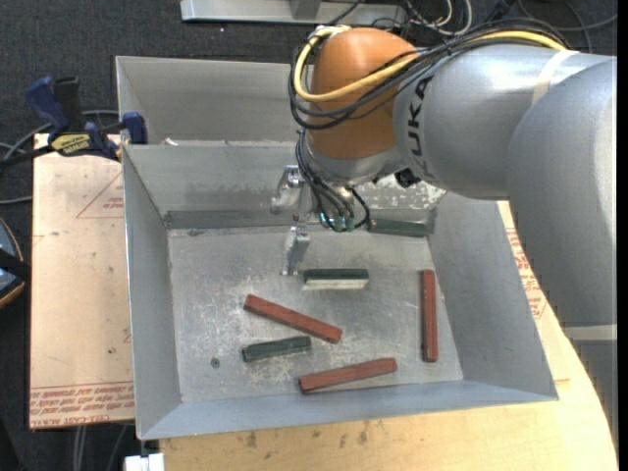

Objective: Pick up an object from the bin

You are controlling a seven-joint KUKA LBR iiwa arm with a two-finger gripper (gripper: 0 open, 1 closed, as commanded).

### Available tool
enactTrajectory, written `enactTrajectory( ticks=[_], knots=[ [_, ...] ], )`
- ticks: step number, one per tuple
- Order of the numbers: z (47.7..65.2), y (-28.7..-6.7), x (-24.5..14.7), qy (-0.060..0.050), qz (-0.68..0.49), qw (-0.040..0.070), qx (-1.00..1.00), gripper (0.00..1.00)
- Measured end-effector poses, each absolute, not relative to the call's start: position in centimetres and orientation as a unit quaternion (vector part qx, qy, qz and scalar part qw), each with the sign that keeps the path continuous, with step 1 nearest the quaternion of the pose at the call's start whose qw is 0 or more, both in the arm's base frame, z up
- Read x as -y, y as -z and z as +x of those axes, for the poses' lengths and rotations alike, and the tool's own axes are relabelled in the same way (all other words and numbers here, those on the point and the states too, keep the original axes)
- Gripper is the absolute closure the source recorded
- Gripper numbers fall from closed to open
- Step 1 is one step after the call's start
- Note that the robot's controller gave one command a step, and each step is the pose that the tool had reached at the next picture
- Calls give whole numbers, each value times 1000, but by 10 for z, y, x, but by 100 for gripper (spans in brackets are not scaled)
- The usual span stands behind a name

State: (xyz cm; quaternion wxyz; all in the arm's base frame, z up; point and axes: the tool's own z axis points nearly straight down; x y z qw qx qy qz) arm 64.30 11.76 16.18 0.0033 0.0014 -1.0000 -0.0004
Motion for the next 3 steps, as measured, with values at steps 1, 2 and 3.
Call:
enactTrajectory(
  ticks=[1,2,3],
  knots=[
    [645,-167,-117,1,1,-1,1000,0],
    [577,-86,-105,3,43,-4,999,100],
    [579,-84,-104,3,42,-13,999,0]
  ],
)
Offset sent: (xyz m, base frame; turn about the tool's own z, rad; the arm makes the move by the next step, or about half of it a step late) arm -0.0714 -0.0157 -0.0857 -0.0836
